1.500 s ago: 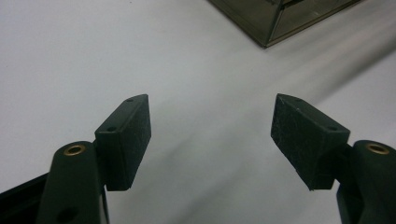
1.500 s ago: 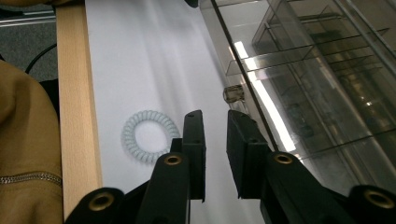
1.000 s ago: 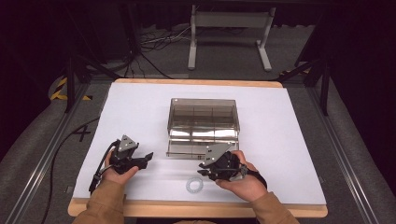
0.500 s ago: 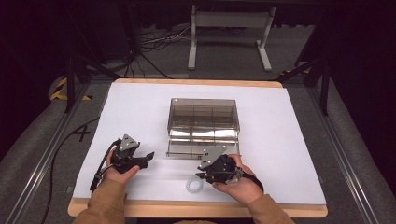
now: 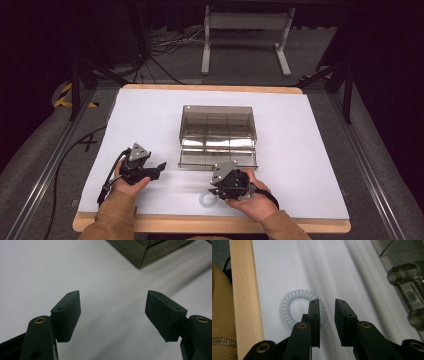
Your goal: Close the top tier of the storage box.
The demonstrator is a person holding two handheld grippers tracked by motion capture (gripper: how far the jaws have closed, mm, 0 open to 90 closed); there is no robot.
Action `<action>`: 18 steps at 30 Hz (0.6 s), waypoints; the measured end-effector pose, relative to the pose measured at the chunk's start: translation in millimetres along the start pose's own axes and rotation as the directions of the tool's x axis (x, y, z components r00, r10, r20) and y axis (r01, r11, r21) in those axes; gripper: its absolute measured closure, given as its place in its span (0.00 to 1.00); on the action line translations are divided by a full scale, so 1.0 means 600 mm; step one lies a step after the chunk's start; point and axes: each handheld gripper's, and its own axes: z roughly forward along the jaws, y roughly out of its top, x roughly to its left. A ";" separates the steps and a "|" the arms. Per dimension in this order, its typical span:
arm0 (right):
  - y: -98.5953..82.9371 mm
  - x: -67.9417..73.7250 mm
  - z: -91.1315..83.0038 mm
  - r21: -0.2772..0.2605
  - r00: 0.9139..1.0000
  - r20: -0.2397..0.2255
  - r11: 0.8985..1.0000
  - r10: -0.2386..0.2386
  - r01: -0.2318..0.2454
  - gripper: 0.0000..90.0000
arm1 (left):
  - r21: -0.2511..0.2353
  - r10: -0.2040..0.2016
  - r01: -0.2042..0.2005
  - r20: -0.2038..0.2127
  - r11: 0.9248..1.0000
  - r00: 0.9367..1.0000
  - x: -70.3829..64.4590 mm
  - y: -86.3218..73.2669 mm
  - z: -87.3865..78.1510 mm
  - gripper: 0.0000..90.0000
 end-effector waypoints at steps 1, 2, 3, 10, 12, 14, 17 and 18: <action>0.000 0.000 0.001 0.003 1.000 -0.002 1.000 -0.001 0.001 0.83 | 0.000 0.000 0.000 0.000 1.000 1.000 0.000 0.000 0.000 0.33; 0.000 0.000 0.003 0.006 1.000 -0.002 1.000 -0.001 0.001 0.83 | 0.000 0.000 0.000 0.000 1.000 1.000 0.000 0.000 0.000 0.33; -0.001 0.000 0.004 0.007 1.000 -0.004 1.000 0.001 -0.001 0.83 | 0.000 0.000 0.000 0.000 1.000 1.000 0.000 0.000 0.000 0.33; -0.003 0.001 0.015 0.029 1.000 -0.008 1.000 0.004 -0.003 0.83 | -0.001 0.001 -0.001 0.000 1.000 1.000 0.000 0.000 0.000 0.33; -0.003 0.002 0.018 0.029 1.000 -0.010 1.000 0.005 -0.004 0.83 | -0.001 0.000 0.000 0.001 1.000 1.000 0.000 0.000 0.000 0.33; -0.004 0.001 0.019 0.029 1.000 -0.012 1.000 0.006 -0.006 0.83 | -0.001 0.000 0.000 0.001 1.000 1.000 0.000 0.000 0.000 0.33; -0.004 0.001 0.022 0.038 1.000 -0.004 0.999 0.013 -0.013 0.84 | -0.002 0.000 0.000 0.001 1.000 1.000 -0.001 0.000 0.000 0.33; -0.004 0.001 0.023 0.041 1.000 0.002 0.999 0.009 -0.009 0.84 | -0.002 -0.001 0.001 0.001 1.000 1.000 -0.001 0.000 0.000 0.33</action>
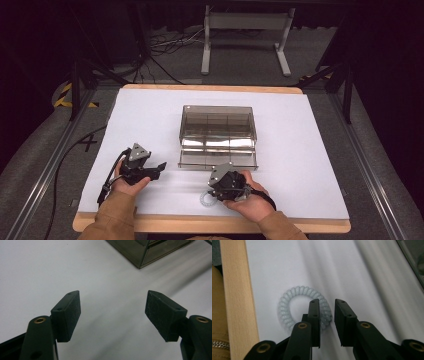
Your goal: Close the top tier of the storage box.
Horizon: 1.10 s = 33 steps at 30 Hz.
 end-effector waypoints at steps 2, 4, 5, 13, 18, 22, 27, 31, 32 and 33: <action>0.000 0.001 0.004 0.001 1.000 -0.005 1.000 0.002 -0.002 0.87 | 0.000 0.001 -0.001 -0.002 1.000 1.000 0.000 0.000 0.000 0.33; 0.001 0.001 0.004 0.002 1.000 -0.005 1.000 0.003 -0.003 0.88 | -0.001 0.000 0.000 -0.001 1.000 1.000 -0.001 0.000 0.000 0.33; 0.001 0.001 0.004 0.004 1.000 -0.006 1.000 0.002 -0.002 0.89 | 0.000 0.002 -0.002 -0.002 1.000 1.000 0.000 0.000 0.000 0.33; 0.003 0.003 0.004 0.009 1.000 -0.004 1.000 0.008 -0.008 0.91 | -0.001 0.000 0.000 -0.003 1.000 1.000 -0.001 0.000 0.000 0.33; 0.004 0.004 0.003 0.008 1.000 -0.014 1.000 0.021 -0.021 0.92 | -0.001 -0.001 0.001 0.000 1.000 1.000 0.000 0.000 0.000 0.33; 0.008 0.005 -0.005 0.004 0.999 -0.013 0.999 0.032 -0.032 0.92 | 0.000 0.000 0.000 -0.001 1.000 1.000 -0.001 0.000 0.000 0.33; 0.012 0.006 -0.019 -0.012 0.999 -0.003 0.999 0.032 -0.032 0.93 | -0.002 -0.001 0.001 -0.001 1.000 1.000 -0.001 0.000 0.001 0.33; 0.016 0.006 -0.028 -0.026 0.999 0.005 0.999 0.032 -0.032 0.93 | -0.002 -0.002 0.002 -0.001 1.000 1.000 -0.001 0.000 0.001 0.33; 0.017 0.006 -0.030 -0.027 1.000 0.007 0.999 0.030 -0.030 0.93 | -0.001 -0.001 0.001 0.000 1.000 1.000 -0.001 0.000 0.001 0.33; 0.018 0.007 -0.032 -0.028 1.000 0.006 0.999 0.031 -0.031 0.93 | 0.002 0.000 0.000 0.000 1.000 1.000 -0.001 0.000 0.001 0.33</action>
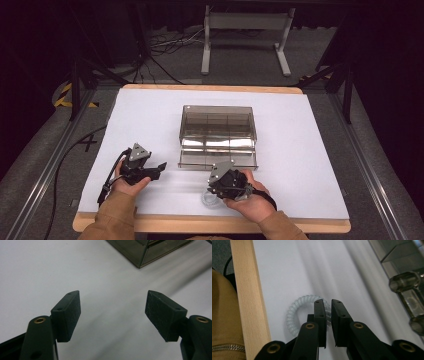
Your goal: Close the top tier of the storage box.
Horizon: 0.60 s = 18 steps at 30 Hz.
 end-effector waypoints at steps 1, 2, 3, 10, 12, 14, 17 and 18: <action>0.001 0.000 -0.003 -0.004 1.000 0.003 1.000 -0.002 0.002 0.93 | 0.000 0.000 0.000 -0.001 1.000 1.000 0.000 0.000 0.000 0.33; 0.002 0.000 -0.005 -0.008 1.000 0.005 1.000 -0.002 0.002 0.93 | -0.001 0.000 0.000 -0.001 1.000 1.000 0.000 0.000 0.000 0.33; 0.003 0.000 -0.008 -0.012 1.000 0.008 1.000 -0.002 0.002 0.93 | 0.000 0.000 0.000 -0.001 1.000 1.000 0.000 0.000 0.000 0.33; 0.007 0.000 -0.022 -0.028 1.000 0.021 1.000 0.001 -0.001 0.93 | 0.001 0.000 0.000 -0.001 1.000 1.000 0.000 0.000 0.000 0.33; 0.008 0.000 -0.025 -0.031 1.000 0.026 1.000 0.003 -0.002 0.93 | 0.001 -0.001 0.001 -0.001 1.000 1.000 0.000 0.000 0.000 0.33; 0.010 0.000 -0.029 -0.034 1.000 0.027 0.999 0.003 -0.002 0.93 | 0.001 -0.001 0.001 -0.001 1.000 1.000 0.000 0.000 0.000 0.33; 0.012 -0.001 -0.036 -0.046 1.000 0.030 0.999 0.006 -0.005 0.93 | 0.001 0.000 0.000 -0.002 1.000 1.000 0.001 0.000 0.000 0.33; 0.013 -0.001 -0.037 -0.049 0.999 0.033 0.999 0.006 -0.005 0.93 | 0.001 0.000 0.000 -0.002 1.000 1.000 0.001 0.000 -0.001 0.33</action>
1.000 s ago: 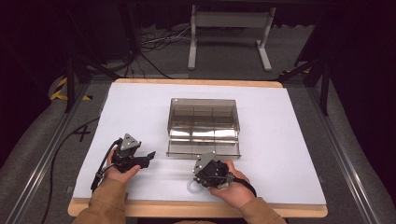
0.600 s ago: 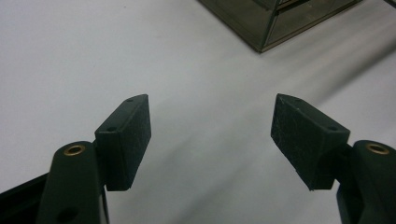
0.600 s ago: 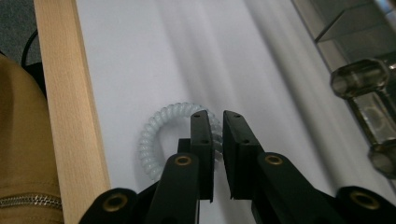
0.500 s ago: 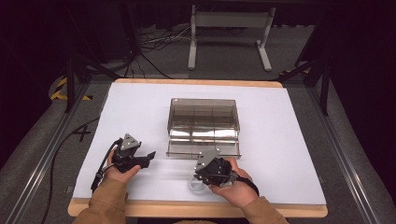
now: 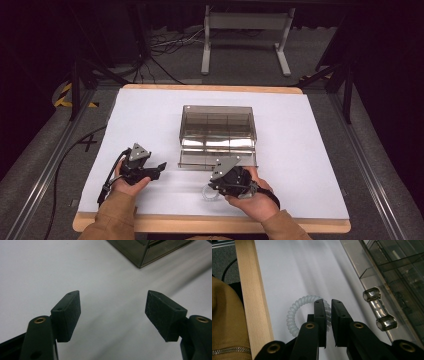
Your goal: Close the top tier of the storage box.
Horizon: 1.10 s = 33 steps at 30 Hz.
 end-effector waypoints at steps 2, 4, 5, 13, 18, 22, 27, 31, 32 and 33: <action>0.001 -0.001 -0.002 0.000 1.000 -0.002 1.000 -0.002 0.002 0.93 | 0.000 0.001 -0.001 -0.001 1.000 1.000 0.000 0.000 0.000 0.33; 0.003 -0.001 -0.005 -0.001 1.000 0.001 1.000 0.000 0.000 0.93 | -0.001 0.001 -0.001 -0.001 1.000 1.000 0.000 0.000 0.000 0.33; 0.004 -0.001 -0.007 -0.003 1.000 0.003 1.000 -0.002 0.002 0.93 | 0.000 0.000 0.000 0.000 1.000 1.000 0.000 0.000 0.000 0.33; 0.013 -0.006 -0.024 -0.014 1.000 0.020 1.000 0.001 -0.001 0.93 | -0.001 0.001 -0.001 -0.001 1.000 1.000 0.000 0.000 -0.001 0.33; 0.019 -0.009 -0.036 -0.023 1.000 0.027 1.000 0.001 0.000 0.93 | -0.002 -0.001 0.001 -0.001 1.000 1.000 0.000 0.000 -0.001 0.33; 0.023 -0.010 -0.042 -0.025 1.000 0.030 1.000 0.001 0.000 0.93 | 0.000 -0.001 0.001 -0.001 1.000 1.000 0.000 0.000 -0.001 0.33; 0.028 -0.014 -0.051 -0.029 0.999 0.042 1.000 0.000 0.001 0.93 | -0.001 0.000 0.000 0.001 1.000 1.000 -0.001 0.000 0.000 0.33; 0.033 -0.018 -0.058 -0.037 0.999 0.054 0.999 0.004 -0.002 0.93 | 0.000 0.001 -0.001 0.000 1.000 1.000 0.000 0.000 0.000 0.33; 0.034 -0.019 -0.059 -0.037 0.998 0.055 0.999 0.006 -0.004 0.93 | 0.000 0.000 0.000 0.000 1.000 1.000 0.000 0.000 0.000 0.33; 0.035 -0.021 -0.062 -0.036 0.999 0.053 0.999 0.007 -0.005 0.93 | 0.000 0.000 0.000 0.000 1.000 1.000 0.000 0.000 0.000 0.33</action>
